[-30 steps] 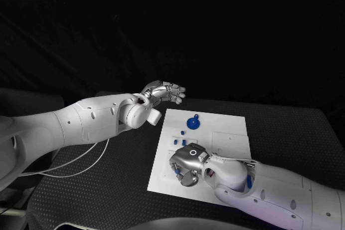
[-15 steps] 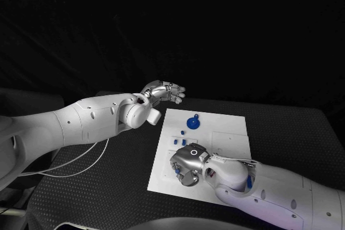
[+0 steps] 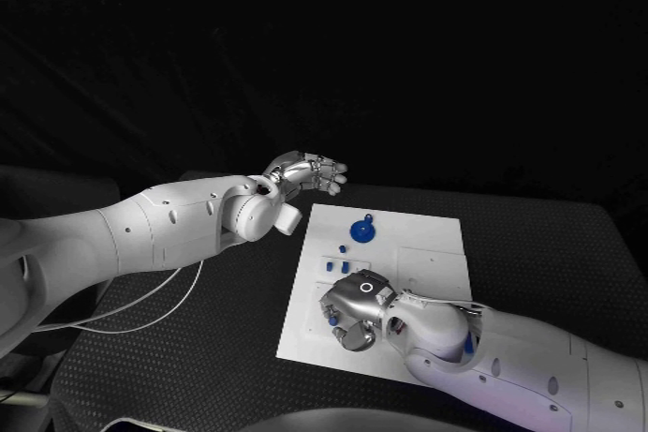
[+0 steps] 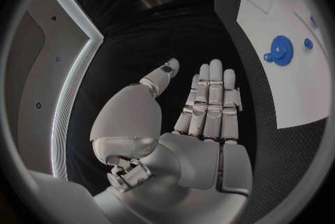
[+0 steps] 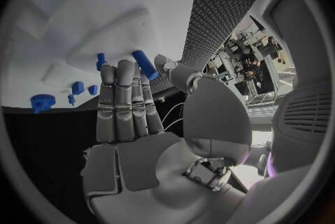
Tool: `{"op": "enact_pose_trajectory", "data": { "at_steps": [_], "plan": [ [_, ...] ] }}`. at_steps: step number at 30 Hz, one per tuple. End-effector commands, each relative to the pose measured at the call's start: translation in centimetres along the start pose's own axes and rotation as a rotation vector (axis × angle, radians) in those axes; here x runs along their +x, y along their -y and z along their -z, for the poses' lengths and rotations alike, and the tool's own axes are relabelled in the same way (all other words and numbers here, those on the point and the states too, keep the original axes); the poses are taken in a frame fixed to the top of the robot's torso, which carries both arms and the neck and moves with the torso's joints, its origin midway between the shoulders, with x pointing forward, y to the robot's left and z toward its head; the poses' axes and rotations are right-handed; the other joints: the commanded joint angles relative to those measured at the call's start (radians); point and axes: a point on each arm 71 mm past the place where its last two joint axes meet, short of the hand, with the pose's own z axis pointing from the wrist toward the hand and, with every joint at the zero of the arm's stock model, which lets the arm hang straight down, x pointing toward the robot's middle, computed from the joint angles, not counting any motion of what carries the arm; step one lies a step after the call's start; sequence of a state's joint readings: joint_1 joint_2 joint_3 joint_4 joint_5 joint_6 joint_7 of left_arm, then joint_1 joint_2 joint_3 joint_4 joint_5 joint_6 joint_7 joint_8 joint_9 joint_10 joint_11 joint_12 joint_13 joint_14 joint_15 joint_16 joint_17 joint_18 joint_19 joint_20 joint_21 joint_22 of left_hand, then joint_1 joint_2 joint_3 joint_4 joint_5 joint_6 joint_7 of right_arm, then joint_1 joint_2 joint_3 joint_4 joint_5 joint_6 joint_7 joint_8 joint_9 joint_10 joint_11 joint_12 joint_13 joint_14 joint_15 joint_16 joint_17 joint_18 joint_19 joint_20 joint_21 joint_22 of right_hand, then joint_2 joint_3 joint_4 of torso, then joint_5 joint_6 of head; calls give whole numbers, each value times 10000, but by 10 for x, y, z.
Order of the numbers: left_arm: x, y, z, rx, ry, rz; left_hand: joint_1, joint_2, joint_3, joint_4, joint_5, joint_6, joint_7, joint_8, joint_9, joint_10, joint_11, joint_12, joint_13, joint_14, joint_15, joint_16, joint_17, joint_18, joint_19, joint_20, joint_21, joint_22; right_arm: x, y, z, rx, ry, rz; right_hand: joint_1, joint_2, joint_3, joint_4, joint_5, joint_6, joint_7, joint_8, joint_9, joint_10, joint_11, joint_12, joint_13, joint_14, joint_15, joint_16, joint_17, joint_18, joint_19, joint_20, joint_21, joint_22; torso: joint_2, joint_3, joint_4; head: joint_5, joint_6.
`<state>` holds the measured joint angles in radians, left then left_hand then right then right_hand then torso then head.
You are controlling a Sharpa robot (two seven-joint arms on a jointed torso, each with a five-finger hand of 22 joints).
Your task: Assemble the parts on the task board
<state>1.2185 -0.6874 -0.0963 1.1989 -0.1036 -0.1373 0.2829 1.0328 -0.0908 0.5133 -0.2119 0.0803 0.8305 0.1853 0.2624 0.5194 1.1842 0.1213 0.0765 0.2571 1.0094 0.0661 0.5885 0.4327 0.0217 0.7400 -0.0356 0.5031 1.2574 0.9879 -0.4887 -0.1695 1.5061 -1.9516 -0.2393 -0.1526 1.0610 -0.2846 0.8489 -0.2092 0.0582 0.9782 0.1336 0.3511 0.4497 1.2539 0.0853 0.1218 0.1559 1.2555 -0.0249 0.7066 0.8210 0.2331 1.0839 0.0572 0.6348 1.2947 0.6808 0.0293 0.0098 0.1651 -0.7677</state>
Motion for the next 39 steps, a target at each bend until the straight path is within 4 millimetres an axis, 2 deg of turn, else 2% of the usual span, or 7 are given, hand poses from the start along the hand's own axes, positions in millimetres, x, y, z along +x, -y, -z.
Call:
{"op": "enact_pose_trajectory", "data": {
  "at_steps": [1,17,21,25,29,34,39],
  "plan": [
    [2,1,0,47,-195,76,-90,-24,-21,66,37,-69,-9,-27,-13,-69,-9,-14,-13,18,27,-44,17,84,29,46,-34,10,0,0,0,40,112,-22,-19,-95,-60,29,-67,-64,15,-52,-14,-85,-11,-61,-9,-96,-10,-36,-13,287,-91,15,-56,5,1,4,-5,-3,-3],
    [1,1,0,43,-186,74,-89,-33,-24,66,22,-80,-5,-28,-15,-76,-6,-14,-17,15,30,-63,37,84,27,48,-45,17,-2,5,7,265,449,38,-149,-137,-182,9,-82,-115,35,-84,-16,-137,10,-94,-10,-156,11,-38,-21,287,-153,37,-64,35,-1,2,-6,-9,7],
    [1,1,0,44,-169,70,-88,-33,-24,65,20,-81,-5,-28,-15,-77,-6,-14,-17,15,30,-67,40,84,27,48,-47,18,-6,7,13,242,698,-198,-457,-159,-561,-212,-104,-324,119,-188,-44,-345,76,-211,-51,-221,69,-23,-9,287,-236,60,-65,81,-4,2,-9,-11,12],
    [-1,1,1,34,-144,64,-85,-35,-24,64,17,-82,-4,-28,-15,-78,-6,-14,-18,15,30,-72,45,84,27,49,-50,20,-19,10,18,272,1380,-653,-943,-157,-1261,-668,-96,-783,310,-411,-138,-836,222,-428,-201,-288,203,54,59,287,-295,63,-46,141,-3,0,-17,-28,33],
    [-2,1,1,35,-128,60,-83,-37,-24,63,14,-83,-4,-28,-15,-79,-6,-14,-19,15,31,-75,49,85,26,49,-52,21,-31,15,22,341,1757,-790,-1154,-160,-1504,-731,-93,-884,354,-439,-148,-944,258,-428,-256,-311,237,93,90,287,-292,61,-44,151,-2,6,-22,-64,74],
    [-3,1,2,37,-115,57,-82,-39,-24,62,12,-84,-4,-27,-15,-80,-5,-14,-19,15,31,-79,54,85,27,49,-54,23,-54,34,34,803,2200,-1498,-1160,-151,-1573,-729,-98,-953,379,-448,-150,-1005,273,-404,-298,-318,245,128,111,287,-268,36,-43,152,-5,7,-17,-198,180],
    [-5,0,3,48,-48,40,-80,-42,-25,61,9,-82,-4,-25,-14,-79,-6,-13,-19,15,32,-83,59,85,27,50,-56,25,-78,72,53,1870,2202,-2704,-802,-123,-1082,-390,-96,-853,336,-347,-109,-804,202,-194,-290,-206,175,222,142,287,-102,-26,2,147,-11,3,-43,-385,321]
  ]
}}
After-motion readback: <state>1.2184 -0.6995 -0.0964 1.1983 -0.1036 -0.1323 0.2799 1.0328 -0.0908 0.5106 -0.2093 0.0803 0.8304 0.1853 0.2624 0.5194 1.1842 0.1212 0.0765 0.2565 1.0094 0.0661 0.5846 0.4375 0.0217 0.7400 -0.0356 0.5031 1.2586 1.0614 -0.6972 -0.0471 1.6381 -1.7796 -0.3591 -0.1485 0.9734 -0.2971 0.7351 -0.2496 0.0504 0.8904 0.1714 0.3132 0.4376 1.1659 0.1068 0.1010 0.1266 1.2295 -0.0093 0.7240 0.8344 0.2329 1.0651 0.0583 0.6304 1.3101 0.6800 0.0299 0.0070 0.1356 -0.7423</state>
